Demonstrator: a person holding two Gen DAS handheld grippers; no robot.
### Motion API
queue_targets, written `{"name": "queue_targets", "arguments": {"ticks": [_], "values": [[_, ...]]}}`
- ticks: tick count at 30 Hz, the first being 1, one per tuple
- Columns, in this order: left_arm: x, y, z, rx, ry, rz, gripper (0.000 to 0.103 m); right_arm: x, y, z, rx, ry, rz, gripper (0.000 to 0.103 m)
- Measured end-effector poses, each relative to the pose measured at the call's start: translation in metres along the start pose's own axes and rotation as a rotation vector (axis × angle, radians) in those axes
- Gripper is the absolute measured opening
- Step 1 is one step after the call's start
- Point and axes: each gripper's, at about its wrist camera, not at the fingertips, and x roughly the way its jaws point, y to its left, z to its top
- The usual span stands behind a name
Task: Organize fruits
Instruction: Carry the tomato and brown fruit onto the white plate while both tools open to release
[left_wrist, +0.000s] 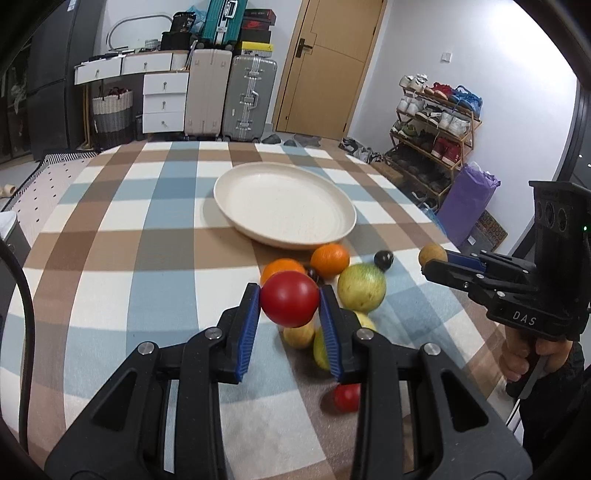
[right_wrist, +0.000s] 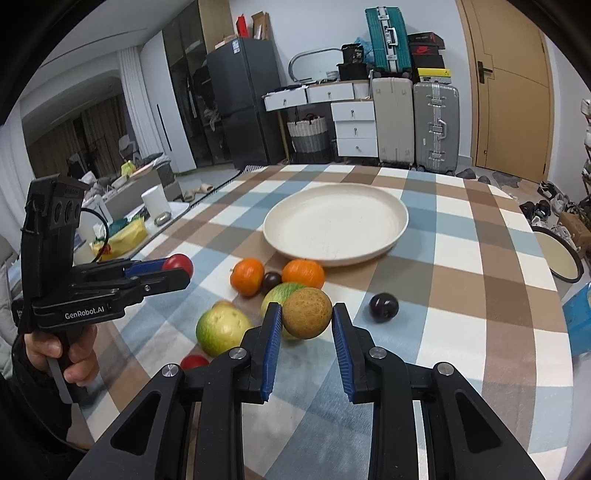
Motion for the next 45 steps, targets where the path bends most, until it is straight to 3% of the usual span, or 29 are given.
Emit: {"name": "queue_targets", "arguments": {"ticks": [11,24,37,45], "values": [[0.017,-0.01,0.037,0.022,-0.07,0.054,0.029,0.0,-0.009,0.026,0.024,-0.055,-0.02,0.029],[0.056,-0.014,0.067,0.038,-0.092,0.097,0.029,0.022,-0.023,0.048,0.043,-0.072,-0.028,0.029],[0.101,-0.005,0.076,0.032,-0.043,0.114,0.029,0.066,-0.043,0.058,0.128,-0.019,0.0,0.029],[0.116,-0.004,0.073,0.042,-0.021,0.112,0.029,0.094,-0.048,0.056,0.139,0.029,-0.046,0.029]]}}
